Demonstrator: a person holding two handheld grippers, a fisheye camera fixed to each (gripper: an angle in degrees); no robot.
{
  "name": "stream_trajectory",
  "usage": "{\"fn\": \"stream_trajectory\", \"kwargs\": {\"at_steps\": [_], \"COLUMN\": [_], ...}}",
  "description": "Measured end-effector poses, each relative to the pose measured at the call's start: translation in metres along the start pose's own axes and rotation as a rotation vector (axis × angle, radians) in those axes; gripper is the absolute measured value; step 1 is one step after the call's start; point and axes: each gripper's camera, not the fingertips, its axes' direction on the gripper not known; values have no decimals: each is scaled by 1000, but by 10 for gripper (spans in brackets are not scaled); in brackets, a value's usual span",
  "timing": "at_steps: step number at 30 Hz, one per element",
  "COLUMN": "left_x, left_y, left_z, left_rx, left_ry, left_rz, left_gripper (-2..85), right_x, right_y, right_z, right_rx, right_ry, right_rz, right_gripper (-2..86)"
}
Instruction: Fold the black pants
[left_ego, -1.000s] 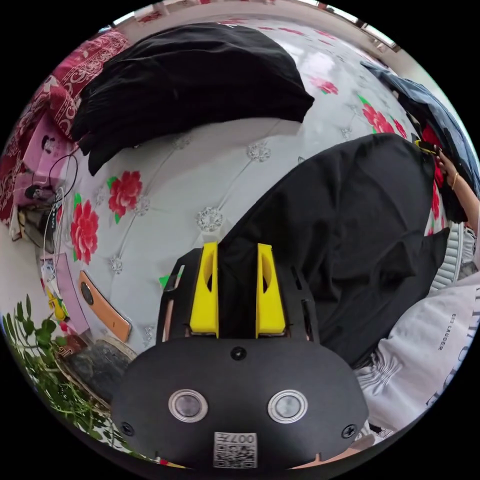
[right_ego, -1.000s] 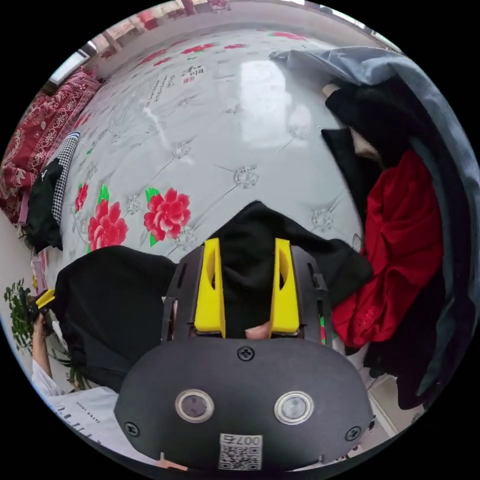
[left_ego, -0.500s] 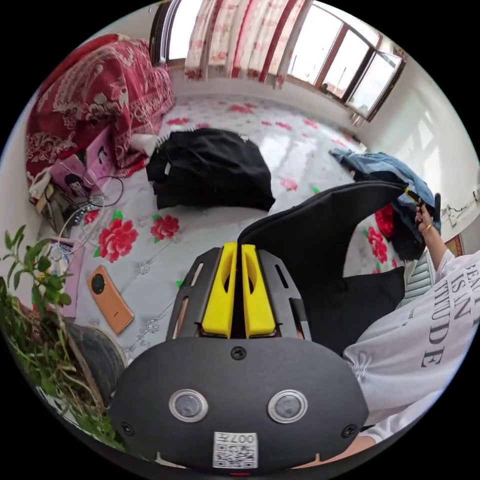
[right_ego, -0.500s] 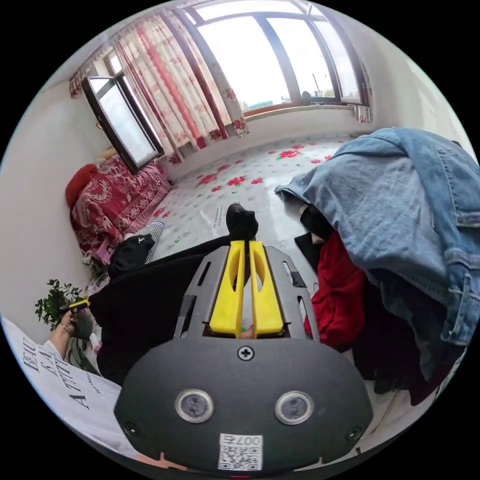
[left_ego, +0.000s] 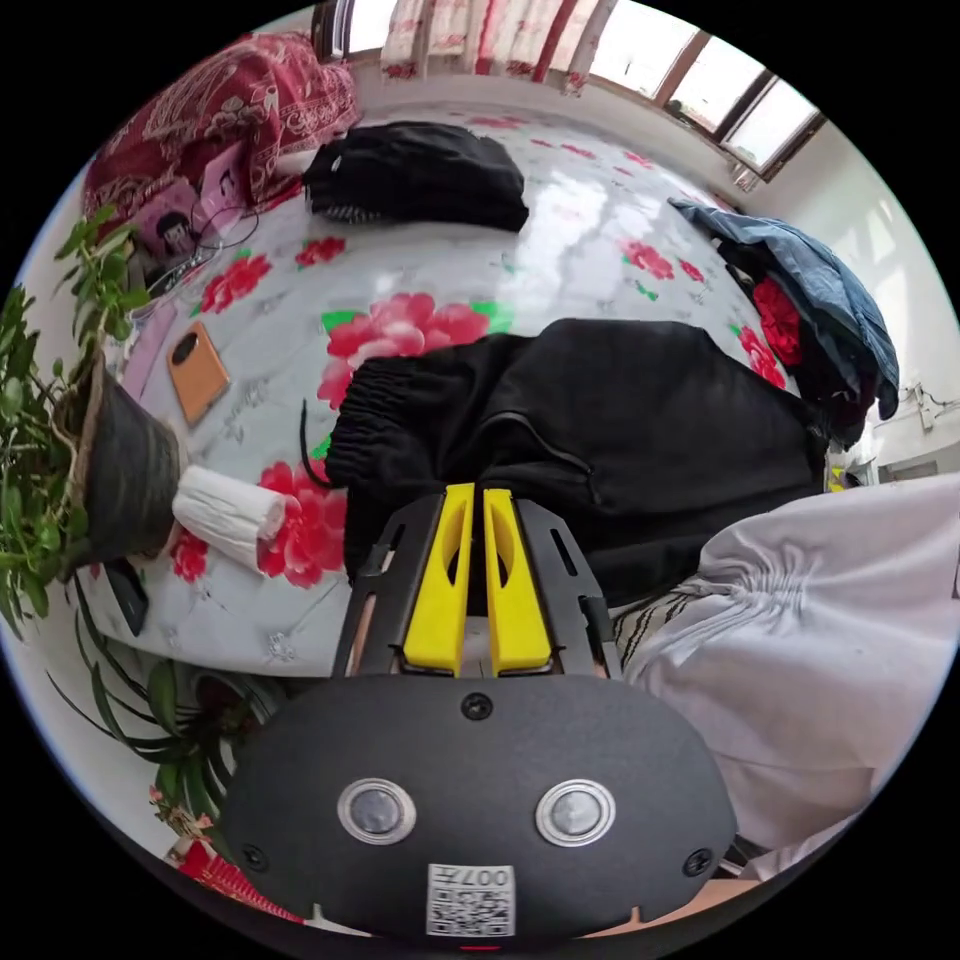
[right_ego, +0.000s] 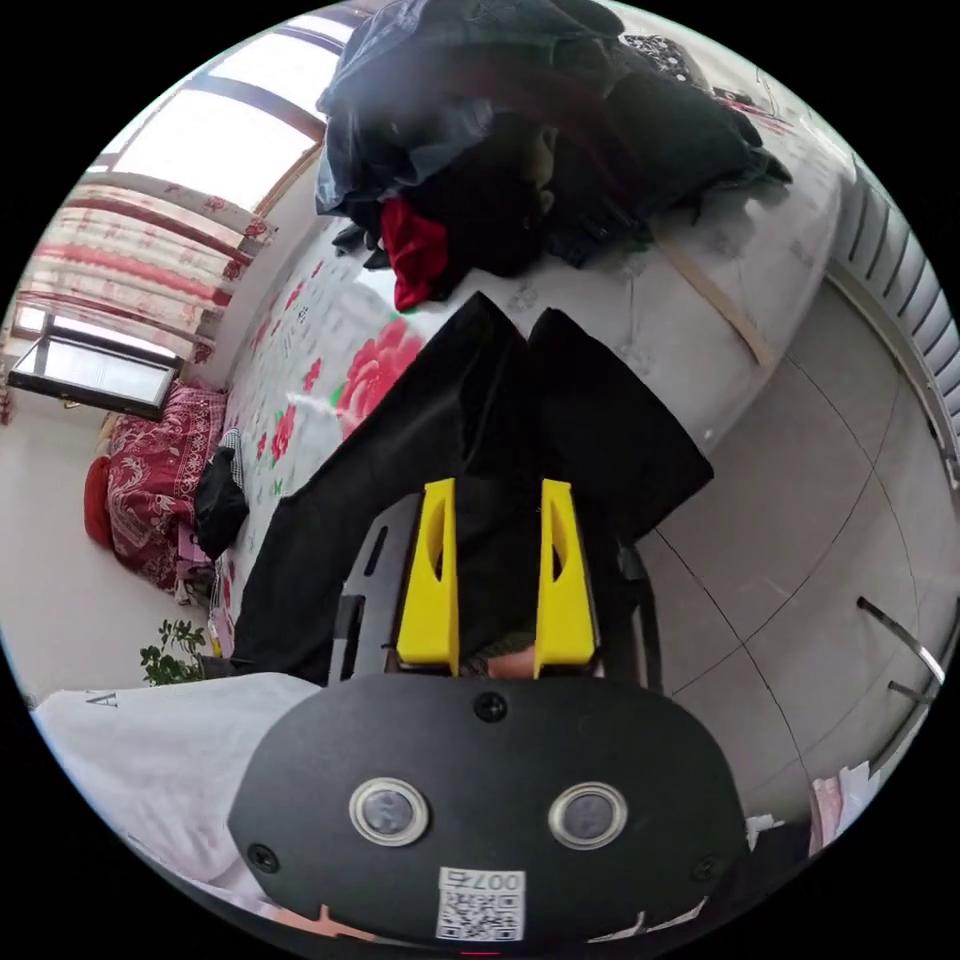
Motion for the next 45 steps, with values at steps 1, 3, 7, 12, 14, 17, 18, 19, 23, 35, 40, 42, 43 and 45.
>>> {"fn": "stream_trajectory", "kwargs": {"at_steps": [1, 3, 7, 12, 14, 17, 18, 19, 23, 35, 40, 42, 43, 45], "left_x": [1, 3, 9, 16, 19, 23, 24, 24, 29, 58, 54, 55, 56, 58], "left_y": [1, -2, -10, -10, -9, -7, -6, -5, -2, 91, 84, 72, 65, 56], "left_z": [5, 6, 3, -1, -6, -15, -19, -22, -37, -6, 13, 6, 2, -4], "left_rx": [-3, -2, 13, 33, 55, 95, 113, 131, 178, 104, 70, 81, 89, 96], "left_ry": [-15, -26, -49, -65, -63, -56, -49, -43, -18, 4, 6, -13, -25, -32], "left_rz": [4, 27, 76, 99, 105, 105, 102, 96, 83, 37, 12, 37, 56, 80], "left_gripper": [-6, -7, -7, -7, -7, -7, -7, -7, -7, -7, -7, -7, -7, -7], "right_x": [-2, -16, -33, -36, -36, -40, -41, -41, -46, 19, -10, -31, -36, -51], "right_y": [-1, -10, -34, -65, -73, -83, -87, -90, -100, -50, -75, -98, -104, -131], "right_z": [0, 2, 22, 57, 57, 57, 54, 51, -19, -89, 0, 25, 29, 44], "right_rx": [2, 23, -1, -74, -64, -96, -112, -113, 85, 246, 76, 56, 60, 42], "right_ry": [9, 55, 169, 289, 328, 370, 339, 321, 92, -62, -63, -38, -24, 11], "right_rz": [-7, -60, -124, -117, -92, -128, -153, -155, -171, -4, 5, -17, -21, -18], "right_gripper": [98, 110, 113, 86, 61, 22, 12, 9, 0, 26, 61, 62, 61, 50]}}
